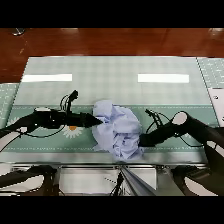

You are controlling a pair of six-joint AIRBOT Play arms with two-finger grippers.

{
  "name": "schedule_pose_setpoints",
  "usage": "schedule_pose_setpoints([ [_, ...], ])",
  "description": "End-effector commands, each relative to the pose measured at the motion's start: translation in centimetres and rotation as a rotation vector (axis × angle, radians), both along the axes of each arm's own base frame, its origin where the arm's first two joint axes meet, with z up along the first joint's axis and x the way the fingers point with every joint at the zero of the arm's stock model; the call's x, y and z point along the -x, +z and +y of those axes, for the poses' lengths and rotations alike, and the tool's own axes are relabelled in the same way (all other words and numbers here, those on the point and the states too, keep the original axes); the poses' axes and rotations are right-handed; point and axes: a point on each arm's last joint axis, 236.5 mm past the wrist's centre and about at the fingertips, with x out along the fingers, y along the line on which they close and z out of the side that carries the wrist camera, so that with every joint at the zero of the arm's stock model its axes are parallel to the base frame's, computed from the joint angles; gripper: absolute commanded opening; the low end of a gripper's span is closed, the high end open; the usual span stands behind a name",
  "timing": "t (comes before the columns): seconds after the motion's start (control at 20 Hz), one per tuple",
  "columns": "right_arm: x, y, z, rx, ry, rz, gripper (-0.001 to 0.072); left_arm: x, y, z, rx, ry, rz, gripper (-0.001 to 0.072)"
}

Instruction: Fold the shirts.

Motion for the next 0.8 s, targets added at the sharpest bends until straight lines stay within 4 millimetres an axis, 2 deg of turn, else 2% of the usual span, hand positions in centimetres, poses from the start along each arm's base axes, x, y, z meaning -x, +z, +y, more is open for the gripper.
schedule_pose_setpoints([
  [0.0, -5.3, 5.3, -1.9, 0.065, -0.003, -0.180, 0.0020, -2.6, 3.8, 1.9, 0.057, 0.066, -0.010, 0.0024],
  [0.05, -8.5, 8.8, -3.2, 0.091, -0.038, -0.290, 0.0020, -4.0, 6.3, 2.6, 0.067, 0.086, -0.075, 0.0024],
  [0.1, -12.0, 13.3, -4.8, 0.115, -0.090, -0.418, 0.0020, -5.8, 9.5, 3.2, 0.059, 0.114, -0.172, 0.0023],
  [0.15, -15.1, 18.7, -6.1, 0.123, -0.139, -0.553, 0.0020, -7.9, 13.0, 4.0, 0.021, 0.155, -0.286, 0.0023],
  [0.25, -18.3, 30.5, -7.4, 0.095, -0.194, -0.824, 0.0020, -11.8, 20.2, 6.3, -0.144, 0.264, -0.491, 0.0023],
  [0.3, -18.6, 36.3, -7.6, 0.089, -0.204, -0.965, 0.0020, -13.2, 23.9, 7.7, -0.249, 0.329, -0.585, 0.0023],
  [0.35, -18.2, 42.2, -8.0, 0.082, -0.222, -1.114, 0.0020, -14.1, 28.3, 9.6, -0.356, 0.410, -0.687, 0.0023],
  [0.4, -17.0, 47.3, -8.1, 0.069, -0.234, -1.242, 0.0020, -14.3, 32.5, 11.4, -0.433, 0.490, -0.772, 0.0023],
  [0.45, -15.2, 51.8, -8.4, 0.062, -0.243, -1.360, 0.0020, -13.8, 36.7, 13.0, -0.493, 0.565, -0.853, 0.0023],
  [0.5, -13.4, 55.1, -8.8, 0.070, -0.253, -1.453, 0.0019, -12.5, 41.0, 14.5, -0.544, 0.631, -0.949, 0.0024],
  [0.55, -11.4, 57.9, -9.3, 0.075, -0.268, -1.537, 0.0020, -10.7, 44.7, 15.5, -0.578, 0.684, -1.035, 0.0024],
  [0.65, -7.9, 60.9, -10.7, 0.108, -0.315, -1.653, 0.0020, -6.5, 49.9, 17.0, -0.628, 0.771, -1.178, 0.0024],
  [0.75, -4.8, 62.5, -12.6, 0.165, -0.383, -1.724, 0.0020, -2.3, 52.5, 18.1, -0.671, 0.832, -1.265, 0.0024],
])
